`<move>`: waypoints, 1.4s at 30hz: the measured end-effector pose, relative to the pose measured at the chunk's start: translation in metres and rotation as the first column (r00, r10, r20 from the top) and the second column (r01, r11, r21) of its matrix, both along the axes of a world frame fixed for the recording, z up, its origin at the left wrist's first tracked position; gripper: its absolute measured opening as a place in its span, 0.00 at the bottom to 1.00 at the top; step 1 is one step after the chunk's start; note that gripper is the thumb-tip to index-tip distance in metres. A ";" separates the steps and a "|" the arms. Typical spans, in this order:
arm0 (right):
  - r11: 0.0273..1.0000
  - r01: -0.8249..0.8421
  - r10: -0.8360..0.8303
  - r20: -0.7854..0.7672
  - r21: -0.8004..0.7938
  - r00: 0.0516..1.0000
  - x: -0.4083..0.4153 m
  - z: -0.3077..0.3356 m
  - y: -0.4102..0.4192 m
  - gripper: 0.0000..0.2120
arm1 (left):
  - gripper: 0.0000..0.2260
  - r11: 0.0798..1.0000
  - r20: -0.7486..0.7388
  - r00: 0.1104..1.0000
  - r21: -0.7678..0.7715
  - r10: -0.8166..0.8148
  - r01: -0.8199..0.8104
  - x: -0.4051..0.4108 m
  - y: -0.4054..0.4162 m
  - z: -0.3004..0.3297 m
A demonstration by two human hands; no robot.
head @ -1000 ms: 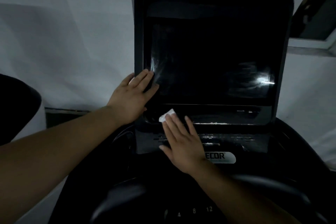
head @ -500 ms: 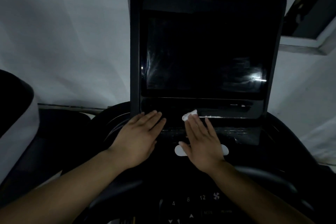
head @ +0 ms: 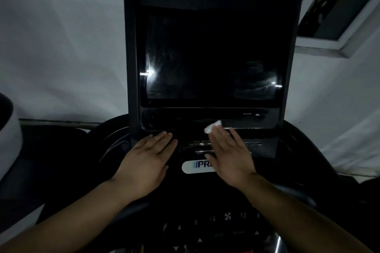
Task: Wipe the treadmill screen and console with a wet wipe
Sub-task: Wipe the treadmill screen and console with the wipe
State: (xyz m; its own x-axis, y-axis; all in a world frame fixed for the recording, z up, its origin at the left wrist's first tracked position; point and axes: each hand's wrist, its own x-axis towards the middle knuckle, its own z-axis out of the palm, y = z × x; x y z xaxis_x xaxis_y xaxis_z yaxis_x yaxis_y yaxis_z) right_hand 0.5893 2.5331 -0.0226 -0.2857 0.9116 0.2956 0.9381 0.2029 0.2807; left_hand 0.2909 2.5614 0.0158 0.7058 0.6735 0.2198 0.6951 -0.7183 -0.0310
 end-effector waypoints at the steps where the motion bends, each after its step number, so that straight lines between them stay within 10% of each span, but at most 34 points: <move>1: 0.999 0.032 -0.032 0.000 0.001 0.999 0.019 0.000 -0.004 0.32 | 0.30 1.000 0.000 1.000 -0.005 0.000 0.000 0.003 0.000 0.000; 28: 0.940 0.333 -0.277 -0.412 0.070 0.868 0.116 -0.010 -0.016 0.33 | 0.29 0.997 0.058 0.998 -0.082 0.004 0.000 0.059 -0.011 -0.004; 42: 0.957 0.291 -0.288 -0.221 -0.019 0.932 0.136 0.001 -0.003 0.38 | 0.29 0.993 0.053 0.998 -0.108 0.042 -0.036 0.050 -0.022 -0.001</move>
State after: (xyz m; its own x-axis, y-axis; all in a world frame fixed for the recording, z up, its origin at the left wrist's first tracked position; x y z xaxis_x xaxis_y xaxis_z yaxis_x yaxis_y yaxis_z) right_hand 0.7249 2.5303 -0.0212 0.0631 0.9405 0.3340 0.9941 -0.0889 0.0626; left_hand 0.3411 2.5396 0.0152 0.6672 0.7221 0.1827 0.7213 -0.6876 0.0834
